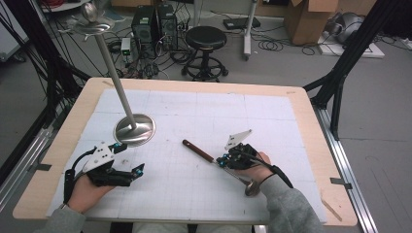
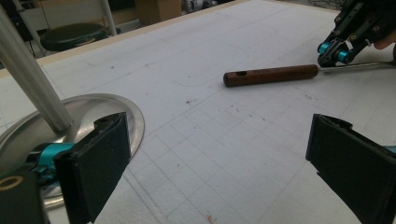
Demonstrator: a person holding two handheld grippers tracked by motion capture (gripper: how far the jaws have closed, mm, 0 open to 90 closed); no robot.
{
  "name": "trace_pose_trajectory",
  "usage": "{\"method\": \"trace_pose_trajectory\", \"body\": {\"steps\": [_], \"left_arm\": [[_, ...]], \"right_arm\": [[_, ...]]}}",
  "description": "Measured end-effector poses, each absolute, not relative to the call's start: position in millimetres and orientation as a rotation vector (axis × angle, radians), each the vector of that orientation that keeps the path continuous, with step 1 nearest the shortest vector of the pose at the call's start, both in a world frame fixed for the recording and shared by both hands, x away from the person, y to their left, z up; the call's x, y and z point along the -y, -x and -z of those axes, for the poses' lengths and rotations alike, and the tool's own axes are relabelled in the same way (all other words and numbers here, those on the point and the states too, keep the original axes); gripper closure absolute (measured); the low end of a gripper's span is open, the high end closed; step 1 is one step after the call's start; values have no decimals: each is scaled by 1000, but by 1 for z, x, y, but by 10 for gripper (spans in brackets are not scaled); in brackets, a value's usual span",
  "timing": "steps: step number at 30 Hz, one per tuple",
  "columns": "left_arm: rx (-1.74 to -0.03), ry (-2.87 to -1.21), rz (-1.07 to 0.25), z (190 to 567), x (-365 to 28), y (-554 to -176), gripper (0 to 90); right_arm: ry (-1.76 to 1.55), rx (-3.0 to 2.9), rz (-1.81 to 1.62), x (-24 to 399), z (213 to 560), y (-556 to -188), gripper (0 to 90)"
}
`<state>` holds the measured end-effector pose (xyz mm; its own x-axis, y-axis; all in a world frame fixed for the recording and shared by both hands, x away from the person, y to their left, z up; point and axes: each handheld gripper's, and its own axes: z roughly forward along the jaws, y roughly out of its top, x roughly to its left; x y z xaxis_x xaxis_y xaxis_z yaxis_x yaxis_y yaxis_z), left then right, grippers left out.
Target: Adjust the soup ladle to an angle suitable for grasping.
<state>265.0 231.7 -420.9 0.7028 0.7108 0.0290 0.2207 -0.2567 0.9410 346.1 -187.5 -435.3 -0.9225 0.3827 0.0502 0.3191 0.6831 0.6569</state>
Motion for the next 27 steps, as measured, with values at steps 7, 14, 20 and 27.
{"method": "trace_pose_trajectory", "body": {"steps": [7, 14, 20, 27], "left_arm": [[-734, -1811, -556, 421, -232, -265, 71], [-738, -1813, -556, 421, -232, -265, 71], [-737, -1813, -556, 421, -232, -265, 71], [-737, -1815, -556, 422, -232, -265, 71]], "right_arm": [[-590, -2791, -1024, 185, 432, -350, 899], [-628, -2784, -1022, 184, 430, -359, 899], [-647, -2803, -991, 177, 431, -363, 898], [-628, -2795, -997, 172, 432, -367, 897]]}}
